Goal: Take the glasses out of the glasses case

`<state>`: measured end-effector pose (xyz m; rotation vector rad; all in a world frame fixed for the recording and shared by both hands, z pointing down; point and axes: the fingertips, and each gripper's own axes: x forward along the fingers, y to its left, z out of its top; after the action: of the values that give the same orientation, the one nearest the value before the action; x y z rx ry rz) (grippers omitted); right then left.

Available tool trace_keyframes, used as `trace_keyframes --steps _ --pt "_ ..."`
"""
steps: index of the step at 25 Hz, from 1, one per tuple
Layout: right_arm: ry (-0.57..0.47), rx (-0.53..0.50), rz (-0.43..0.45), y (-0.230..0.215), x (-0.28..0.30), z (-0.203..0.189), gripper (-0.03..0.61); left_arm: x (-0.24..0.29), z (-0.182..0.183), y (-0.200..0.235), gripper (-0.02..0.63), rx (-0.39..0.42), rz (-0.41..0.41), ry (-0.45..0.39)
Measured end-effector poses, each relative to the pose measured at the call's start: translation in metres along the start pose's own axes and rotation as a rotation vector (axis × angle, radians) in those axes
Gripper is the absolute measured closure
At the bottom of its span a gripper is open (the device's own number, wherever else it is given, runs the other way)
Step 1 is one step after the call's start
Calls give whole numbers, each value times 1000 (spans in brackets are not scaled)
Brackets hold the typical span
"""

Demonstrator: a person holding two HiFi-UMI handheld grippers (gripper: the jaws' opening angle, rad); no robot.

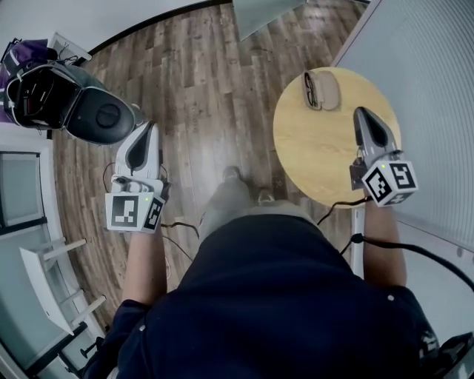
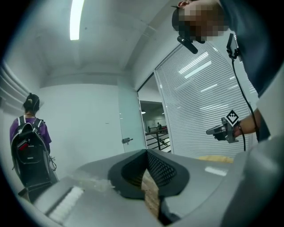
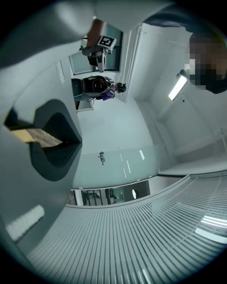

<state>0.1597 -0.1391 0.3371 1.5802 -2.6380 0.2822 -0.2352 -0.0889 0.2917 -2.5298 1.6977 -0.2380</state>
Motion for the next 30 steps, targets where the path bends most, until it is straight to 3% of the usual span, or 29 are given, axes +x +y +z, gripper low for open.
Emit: trace_keyframes --steps 7,22,30 --pt "47 15 -92 -14 38 -13 569 97 -9 27 609 -15 -132 -31" --pt "62 64 -391 -32 128 4 569 280 -18 78 608 6 -488 -60" --pt "171 91 -415 -40 142 -19 569 321 -23 62 608 -35 -572 -74"
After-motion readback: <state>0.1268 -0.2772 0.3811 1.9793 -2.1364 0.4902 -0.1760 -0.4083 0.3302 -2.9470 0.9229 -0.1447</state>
